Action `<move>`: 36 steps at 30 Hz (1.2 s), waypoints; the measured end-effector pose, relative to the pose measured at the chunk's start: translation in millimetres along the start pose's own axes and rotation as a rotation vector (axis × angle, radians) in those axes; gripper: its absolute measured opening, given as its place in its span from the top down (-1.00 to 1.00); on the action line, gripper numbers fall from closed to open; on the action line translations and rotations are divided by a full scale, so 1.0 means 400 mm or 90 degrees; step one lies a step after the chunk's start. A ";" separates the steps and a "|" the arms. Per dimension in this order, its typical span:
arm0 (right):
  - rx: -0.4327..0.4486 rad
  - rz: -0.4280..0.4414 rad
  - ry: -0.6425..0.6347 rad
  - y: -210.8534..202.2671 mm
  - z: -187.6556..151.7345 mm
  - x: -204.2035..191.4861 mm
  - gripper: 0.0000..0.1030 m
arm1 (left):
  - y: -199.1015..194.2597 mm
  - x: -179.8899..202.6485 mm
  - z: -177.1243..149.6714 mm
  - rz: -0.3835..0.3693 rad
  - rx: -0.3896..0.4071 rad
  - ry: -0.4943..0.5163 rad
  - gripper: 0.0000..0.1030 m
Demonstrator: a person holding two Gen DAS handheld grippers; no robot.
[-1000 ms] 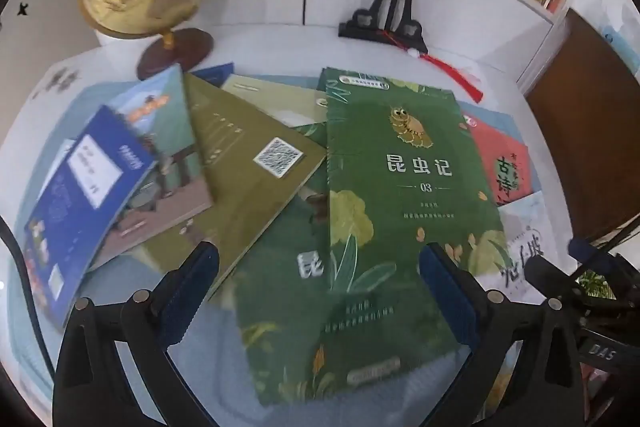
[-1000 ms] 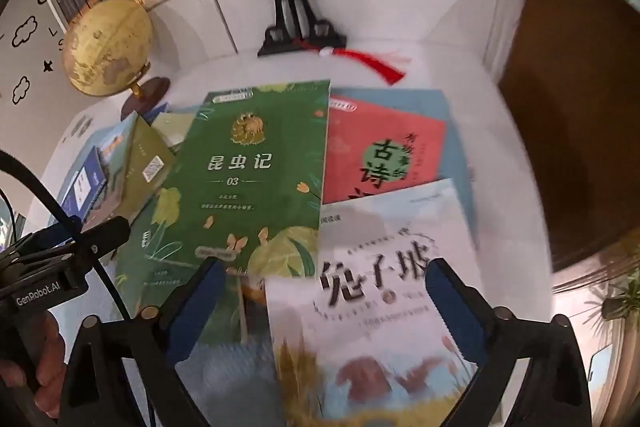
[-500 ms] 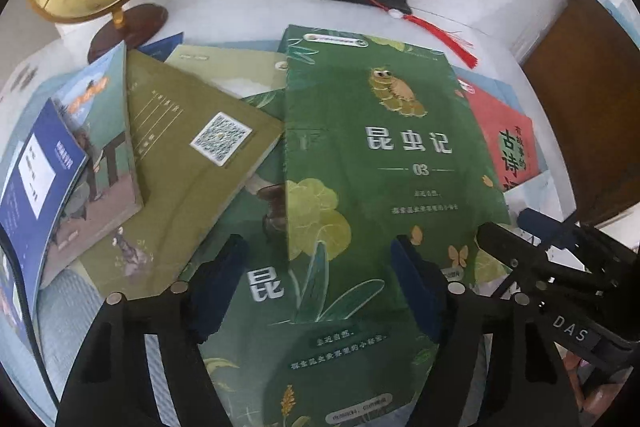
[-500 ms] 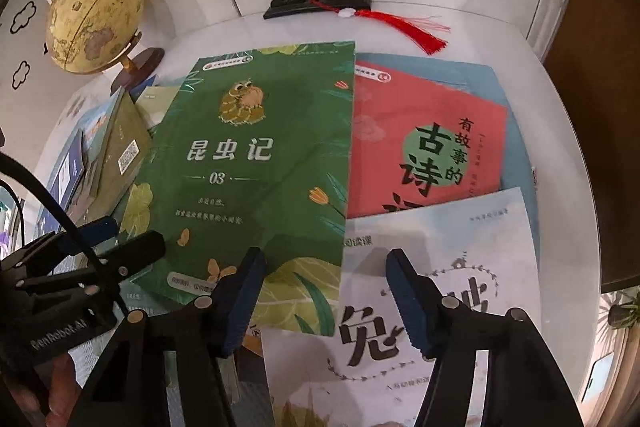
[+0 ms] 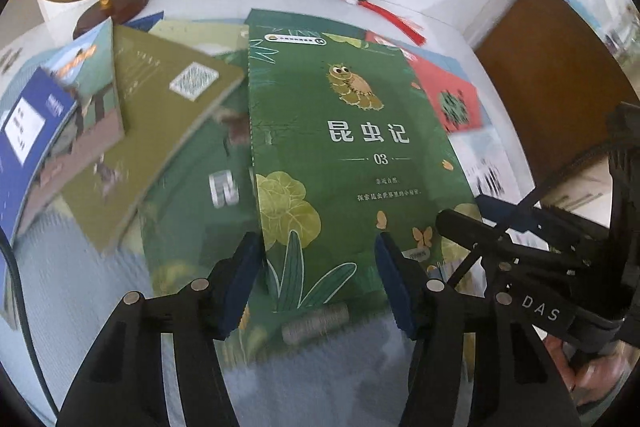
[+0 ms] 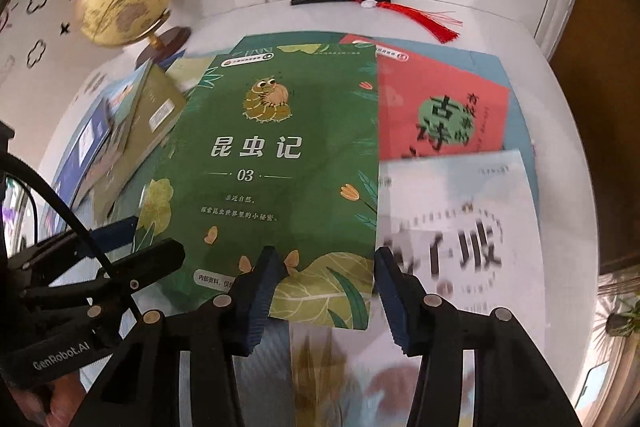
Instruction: Organize books
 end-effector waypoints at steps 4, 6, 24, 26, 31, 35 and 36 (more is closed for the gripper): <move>-0.017 0.005 -0.017 -0.018 -0.088 -0.008 0.05 | -0.014 0.026 -0.101 -0.020 -0.019 0.018 -0.07; -0.031 0.014 -0.019 -0.022 -0.140 -0.006 0.05 | -0.018 0.035 -0.144 -0.031 -0.027 0.024 -0.05; -0.035 0.007 0.014 -0.013 -0.190 0.010 0.01 | -0.036 0.057 -0.194 -0.166 -0.031 -0.054 0.34; -0.035 0.024 0.022 -0.016 -0.188 0.019 0.00 | -0.083 0.080 -0.195 -0.233 -0.022 -0.059 0.41; -0.034 0.059 0.028 -0.019 -0.194 0.021 -0.15 | -0.087 0.073 -0.173 -0.244 -0.010 -0.088 0.52; -0.031 0.035 0.001 -0.014 -0.194 0.010 -0.21 | -0.011 0.067 -0.148 -0.254 -0.038 -0.132 0.73; -0.030 0.031 -0.004 -0.012 -0.193 0.008 -0.21 | 0.005 0.074 -0.142 -0.258 -0.042 -0.138 0.74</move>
Point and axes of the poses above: each gripper's, at about its wrist camera, not at the fingertips, and y roughly the way its jaws point, x to its right, z to its top, the point moved 10 cm from there along y, roughly the way its jaws point, and after that the axes turned 8 degrees about -x, right-handed, at the moved point
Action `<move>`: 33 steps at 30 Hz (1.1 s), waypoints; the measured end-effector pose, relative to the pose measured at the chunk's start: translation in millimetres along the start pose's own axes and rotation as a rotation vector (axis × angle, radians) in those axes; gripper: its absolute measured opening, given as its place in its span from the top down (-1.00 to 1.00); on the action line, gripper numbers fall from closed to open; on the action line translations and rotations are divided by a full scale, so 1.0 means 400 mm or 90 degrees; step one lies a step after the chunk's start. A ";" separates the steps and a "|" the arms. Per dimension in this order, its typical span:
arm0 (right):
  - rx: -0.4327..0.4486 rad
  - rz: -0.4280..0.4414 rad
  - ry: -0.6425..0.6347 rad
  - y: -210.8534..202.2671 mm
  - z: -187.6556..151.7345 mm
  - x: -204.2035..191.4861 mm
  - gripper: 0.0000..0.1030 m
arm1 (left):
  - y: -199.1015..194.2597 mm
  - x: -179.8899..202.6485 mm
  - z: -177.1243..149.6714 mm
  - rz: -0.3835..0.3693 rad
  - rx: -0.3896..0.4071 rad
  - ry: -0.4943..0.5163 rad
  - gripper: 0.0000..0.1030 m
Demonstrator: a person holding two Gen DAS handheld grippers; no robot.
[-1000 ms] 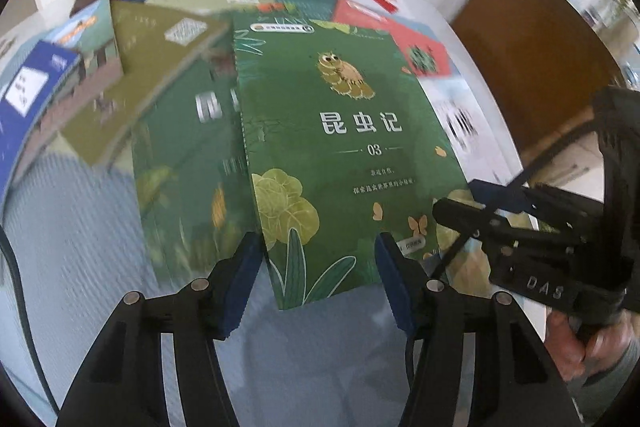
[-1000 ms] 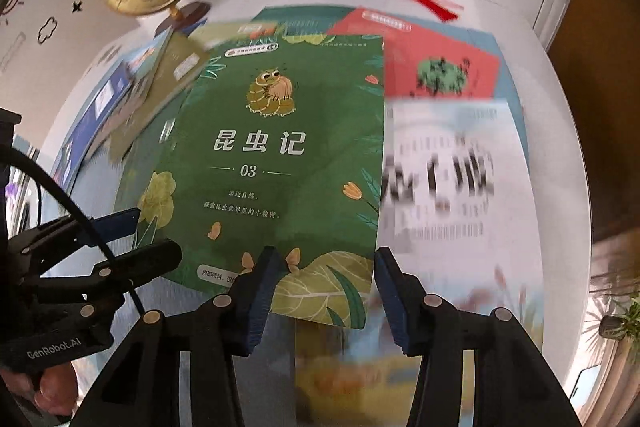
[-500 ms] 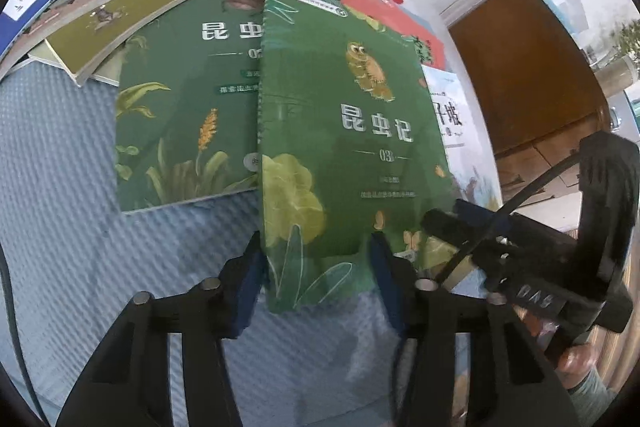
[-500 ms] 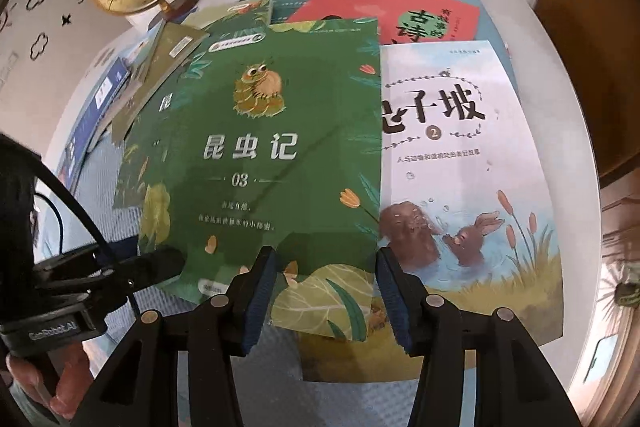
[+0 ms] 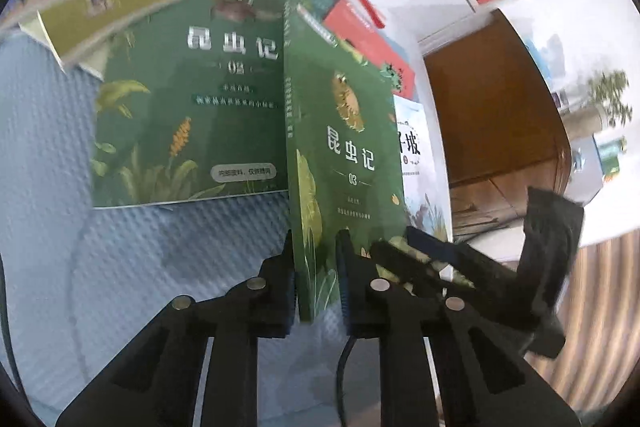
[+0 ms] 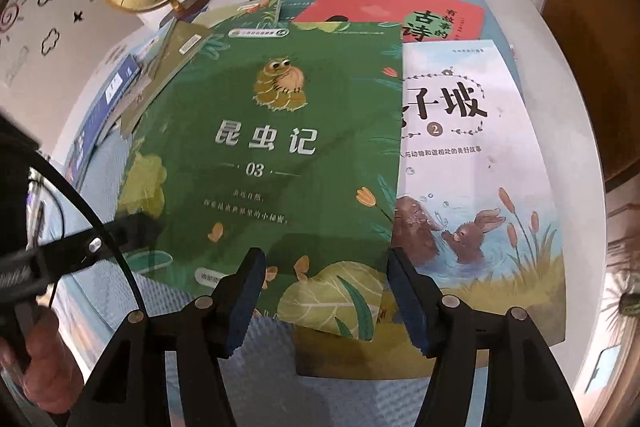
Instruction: Organize books
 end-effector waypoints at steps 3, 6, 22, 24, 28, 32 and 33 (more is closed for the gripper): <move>-0.001 0.000 -0.008 0.002 0.006 0.001 -0.21 | 0.039 0.013 0.011 0.001 -0.011 0.007 0.73; -0.006 0.028 -0.001 -0.002 0.009 0.005 -0.20 | 0.073 0.037 0.031 -0.008 -0.020 0.007 0.76; -0.013 0.484 0.263 -0.039 0.027 0.054 -0.18 | -0.006 0.059 0.045 -0.293 -0.085 -0.123 0.82; -0.018 0.461 0.262 -0.032 0.032 0.047 0.19 | 0.004 0.045 0.038 -0.259 -0.085 -0.117 0.82; -0.004 0.354 0.192 -0.034 0.036 0.019 0.47 | 0.006 0.009 0.011 -0.145 -0.074 -0.072 0.82; 0.021 0.185 0.067 -0.053 0.028 -0.043 0.53 | -0.011 0.007 -0.031 -0.019 -0.053 0.016 0.81; 0.028 0.156 0.041 -0.055 0.023 -0.060 0.53 | -0.020 0.011 -0.039 0.007 -0.045 0.037 0.81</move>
Point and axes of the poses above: each gripper's, at about its wrist camera, not at the fingertips, and y roughly the way its jaws point, x to its right, z to its top, the point moved 10 cm from there along y, roughly the way its jaws point, and after that the axes turned 8 degrees about -x, right-handed, at the moved point
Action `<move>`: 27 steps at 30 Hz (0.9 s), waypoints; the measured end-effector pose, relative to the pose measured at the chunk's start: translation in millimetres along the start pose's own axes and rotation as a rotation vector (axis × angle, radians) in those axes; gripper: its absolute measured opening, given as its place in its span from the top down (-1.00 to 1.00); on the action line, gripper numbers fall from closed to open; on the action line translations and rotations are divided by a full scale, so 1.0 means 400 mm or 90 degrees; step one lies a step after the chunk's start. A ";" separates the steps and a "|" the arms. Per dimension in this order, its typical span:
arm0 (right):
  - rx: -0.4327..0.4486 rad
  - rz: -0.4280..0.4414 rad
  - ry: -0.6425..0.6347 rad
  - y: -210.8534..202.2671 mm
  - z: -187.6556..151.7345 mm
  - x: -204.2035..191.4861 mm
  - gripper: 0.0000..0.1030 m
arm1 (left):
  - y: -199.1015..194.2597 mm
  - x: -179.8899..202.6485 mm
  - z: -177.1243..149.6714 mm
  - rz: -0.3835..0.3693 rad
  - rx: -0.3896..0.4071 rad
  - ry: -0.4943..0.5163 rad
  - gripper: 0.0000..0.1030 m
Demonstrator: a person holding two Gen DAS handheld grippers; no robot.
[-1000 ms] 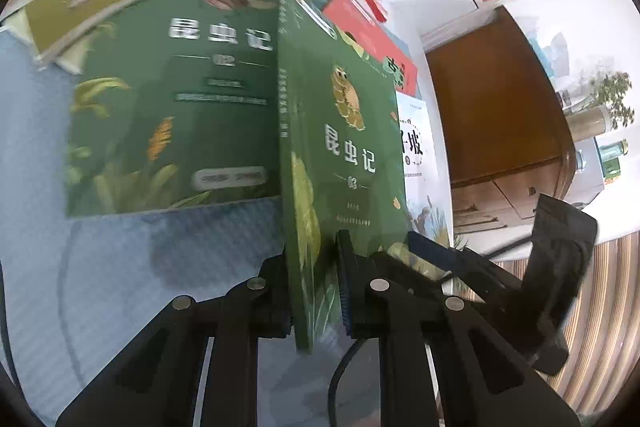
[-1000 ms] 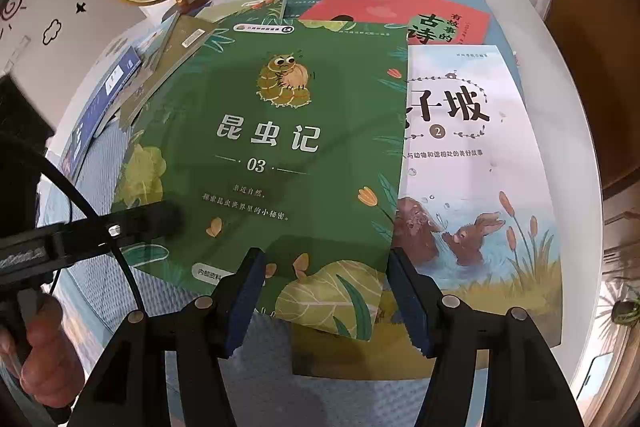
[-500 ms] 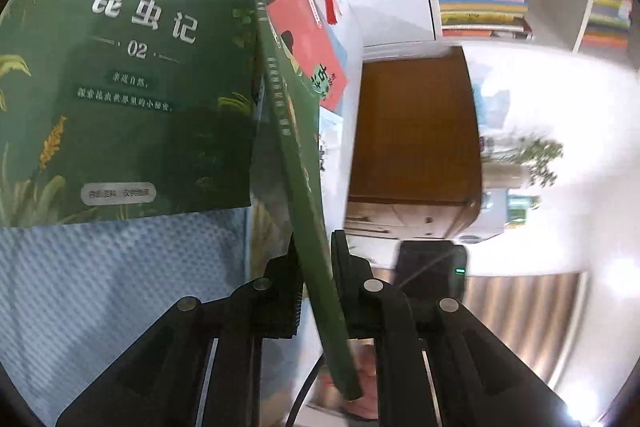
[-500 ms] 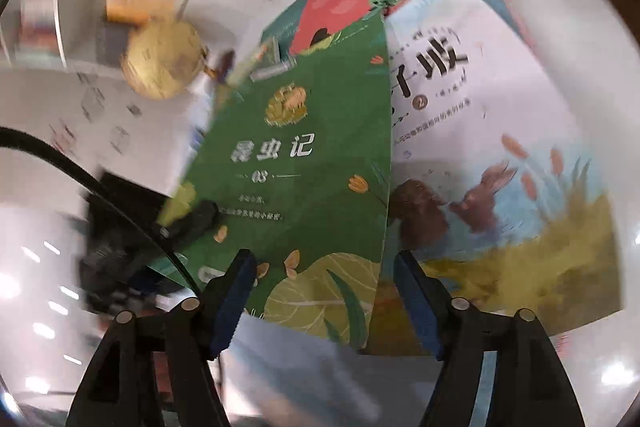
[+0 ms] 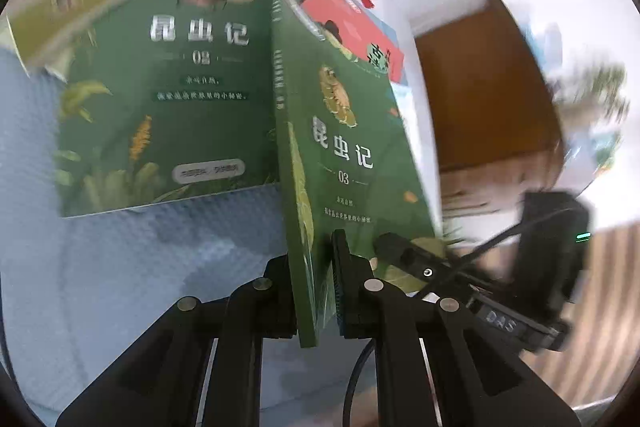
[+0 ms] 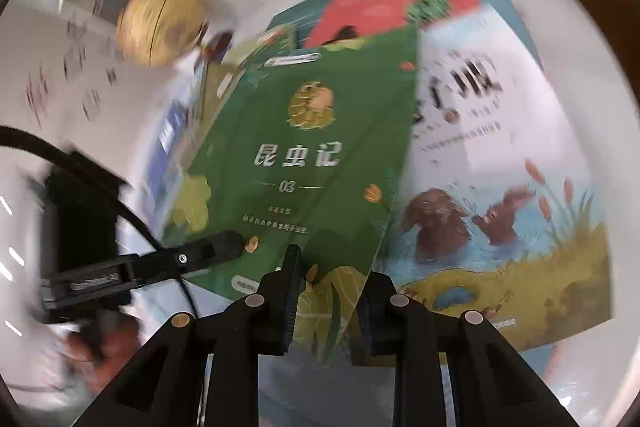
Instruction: Organize books
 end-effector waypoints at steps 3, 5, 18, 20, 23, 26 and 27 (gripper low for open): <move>0.018 -0.074 -0.080 -0.003 -0.031 -0.060 0.53 | -0.034 0.005 -0.030 0.062 0.021 0.049 0.81; 0.025 -0.092 -0.114 -0.003 -0.051 -0.095 0.53 | -0.068 0.003 -0.051 0.091 0.039 0.074 0.82; 0.040 -0.102 -0.272 0.047 -0.132 -0.481 0.54 | -0.360 -0.176 -0.159 0.104 0.133 0.053 0.81; 0.040 -0.105 -0.289 0.074 -0.150 -0.568 0.54 | -0.428 -0.241 -0.176 0.103 0.149 0.040 0.81; 0.047 -0.105 -0.309 0.119 -0.179 -0.712 0.53 | -0.522 -0.327 -0.212 0.101 0.169 0.033 0.81; 0.058 -0.098 -0.314 0.160 -0.207 -0.840 0.53 | -0.618 -0.423 -0.249 0.100 0.185 0.035 0.81; 0.062 -0.094 -0.317 0.171 -0.217 -0.877 0.53 | -0.645 -0.448 -0.261 0.099 0.191 0.035 0.81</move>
Point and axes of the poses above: each gripper's, at about its wrist camera, not at the fingertips, and y roughly the way its jaws point, x to its right, z to its top, the point moved 10 cm from there along y, roughly the way its jaws point, and after that the axes turned 8 degrees about -x, right-handed, at the moved point
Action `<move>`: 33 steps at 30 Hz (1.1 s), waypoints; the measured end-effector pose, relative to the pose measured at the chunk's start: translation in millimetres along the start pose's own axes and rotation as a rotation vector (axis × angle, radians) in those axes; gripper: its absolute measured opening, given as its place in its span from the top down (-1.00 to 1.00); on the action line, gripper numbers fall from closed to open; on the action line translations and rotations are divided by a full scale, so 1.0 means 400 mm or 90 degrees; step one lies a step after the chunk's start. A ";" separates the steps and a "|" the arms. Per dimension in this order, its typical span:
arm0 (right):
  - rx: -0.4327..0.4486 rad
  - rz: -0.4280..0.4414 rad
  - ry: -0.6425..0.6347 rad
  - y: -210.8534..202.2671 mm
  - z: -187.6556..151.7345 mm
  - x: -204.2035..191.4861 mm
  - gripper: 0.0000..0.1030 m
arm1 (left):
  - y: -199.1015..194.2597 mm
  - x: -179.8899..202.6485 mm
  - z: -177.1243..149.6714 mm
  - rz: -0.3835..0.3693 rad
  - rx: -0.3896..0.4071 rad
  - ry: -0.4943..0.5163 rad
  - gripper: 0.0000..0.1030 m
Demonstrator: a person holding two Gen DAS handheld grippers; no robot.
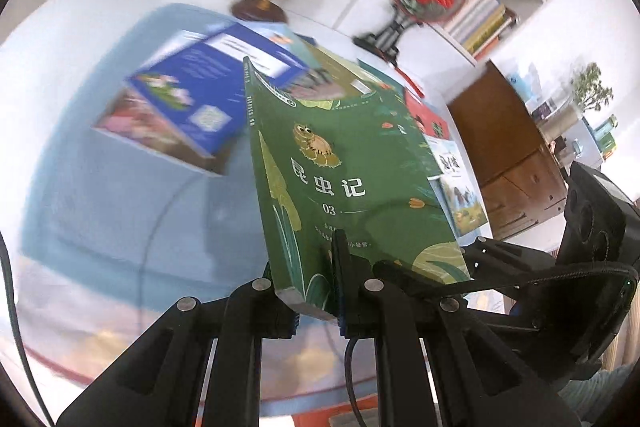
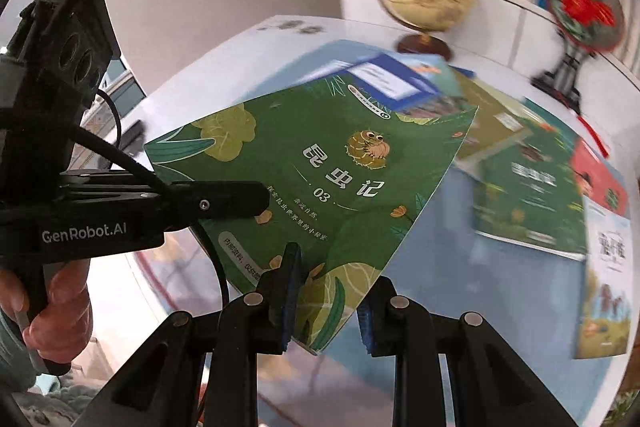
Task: Organize books
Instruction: 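Carry the green book to the clear table area and lower it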
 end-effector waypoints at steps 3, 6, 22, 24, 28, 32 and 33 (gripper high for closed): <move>0.010 0.016 -0.008 0.031 0.034 -0.119 0.52 | -0.084 -0.107 -0.020 0.013 0.019 -0.006 0.81; 0.006 0.026 -0.025 0.069 0.075 -0.232 0.52 | -0.146 -0.202 -0.029 0.036 0.025 -0.010 0.81; -0.020 0.068 -0.037 0.371 0.483 -0.508 0.50 | -0.250 -0.686 0.229 0.076 0.069 -0.085 0.81; -0.033 0.075 -0.024 0.423 0.531 -0.504 0.49 | -0.234 -0.734 0.262 0.084 0.059 -0.088 0.81; -0.047 0.094 0.003 0.511 0.599 -0.494 0.49 | -0.177 -0.830 0.323 0.107 0.022 -0.100 0.79; -0.046 0.070 0.011 0.567 0.650 -0.464 0.48 | -0.129 -0.881 0.379 0.077 0.008 -0.109 0.79; -0.047 0.070 0.016 0.576 0.656 -0.457 0.48 | -0.119 -0.886 0.386 0.074 0.005 -0.110 0.79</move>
Point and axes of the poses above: each gripper's, at about its wrist camera, not at the fingertips, and y roughly the way its jaws point, x to its right, z to its top, the point moved 10 cm from there along y, roughly the way its jaws point, and after that the axes turned 8 degrees about -x, right-handed, at the moved point
